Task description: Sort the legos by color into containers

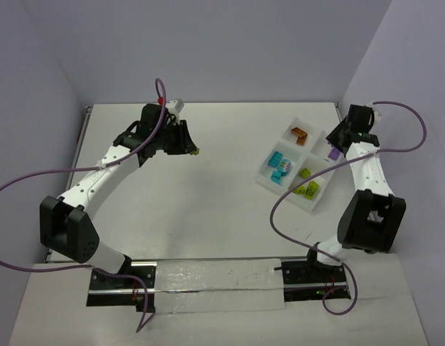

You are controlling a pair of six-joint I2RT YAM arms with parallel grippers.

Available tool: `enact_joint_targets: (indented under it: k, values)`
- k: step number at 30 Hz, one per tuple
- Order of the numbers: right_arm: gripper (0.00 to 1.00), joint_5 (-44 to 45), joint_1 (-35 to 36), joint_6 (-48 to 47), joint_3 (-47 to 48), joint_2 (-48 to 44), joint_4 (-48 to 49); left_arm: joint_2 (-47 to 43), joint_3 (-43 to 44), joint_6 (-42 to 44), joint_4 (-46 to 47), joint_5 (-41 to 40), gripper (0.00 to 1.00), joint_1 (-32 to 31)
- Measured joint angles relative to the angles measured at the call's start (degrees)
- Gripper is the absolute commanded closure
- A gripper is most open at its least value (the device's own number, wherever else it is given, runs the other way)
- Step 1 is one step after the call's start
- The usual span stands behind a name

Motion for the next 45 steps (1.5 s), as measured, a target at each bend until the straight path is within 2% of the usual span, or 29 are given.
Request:
enact_joint_targets:
  k: [3, 5, 10, 11, 12, 20, 25, 28, 31, 35, 42, 45]
  values:
    - [1.0, 0.3, -0.6, -0.6, 1.0, 4.1, 0.0, 1.0, 0.4, 0.4, -0.4, -0.1, 1.0, 0.0]
    - [0.94, 0.4, -0.8, -0.6, 1.2, 6.2, -0.2, 1.3, 0.6, 0.8, -0.9, -0.2, 1.0, -0.1]
    - [0.39, 0.4, -0.8, -0.6, 2.6, 9.6, -0.1, 1.4, 0.6, 1.0, -1.7, -0.5, 1.0, -0.2]
    - [0.31, 0.3, -0.8, -0.6, 2.7, 9.9, 0.1, 1.5, 0.7, 1.0, -1.9, -0.5, 1.0, -0.2]
    - [0.29, 0.1, -0.8, -0.6, 2.8, 10.1, 0.4, 1.6, 0.8, 1.0, -2.0, -0.6, 1.0, -0.2]
    - [0.25, -2.0, -0.7, -0.7, 2.8, 9.5, 1.9, 1.7, 1.0, 0.8, -2.4, -0.5, 1.0, -0.2]
    - [0.3, -5.4, 1.5, -3.1, 2.6, 3.8, 2.6, 1.6, 1.3, 0.6, -2.5, 0.2, 1.0, -0.2]
    - [0.32, -9.3, 6.1, -6.2, 2.3, -2.3, 5.1, 1.6, 1.4, 0.4, -2.4, 1.7, 1.0, -0.2]
    - [0.32, -13.9, 15.1, -10.3, 2.3, -7.4, 7.6, 1.5, 1.4, -0.2, -2.4, 3.8, 1.0, -0.2]
    - [0.34, -22.1, 27.6, -15.0, 2.3, -9.2, 8.7, 1.5, 1.5, -1.1, -2.0, 6.8, 1.0, -0.2]
    - [0.3, -30.7, 35.9, -24.0, 2.5, -7.3, 4.1, 1.4, 2.5, -3.1, -1.2, 12.9, 1.0, -0.2]
    - [0.24, -32.2, 39.3, -29.2, 1.6, -6.8, 2.7, 0.9, 2.5, -4.0, -0.5, 16.3, 1.0, -0.2]
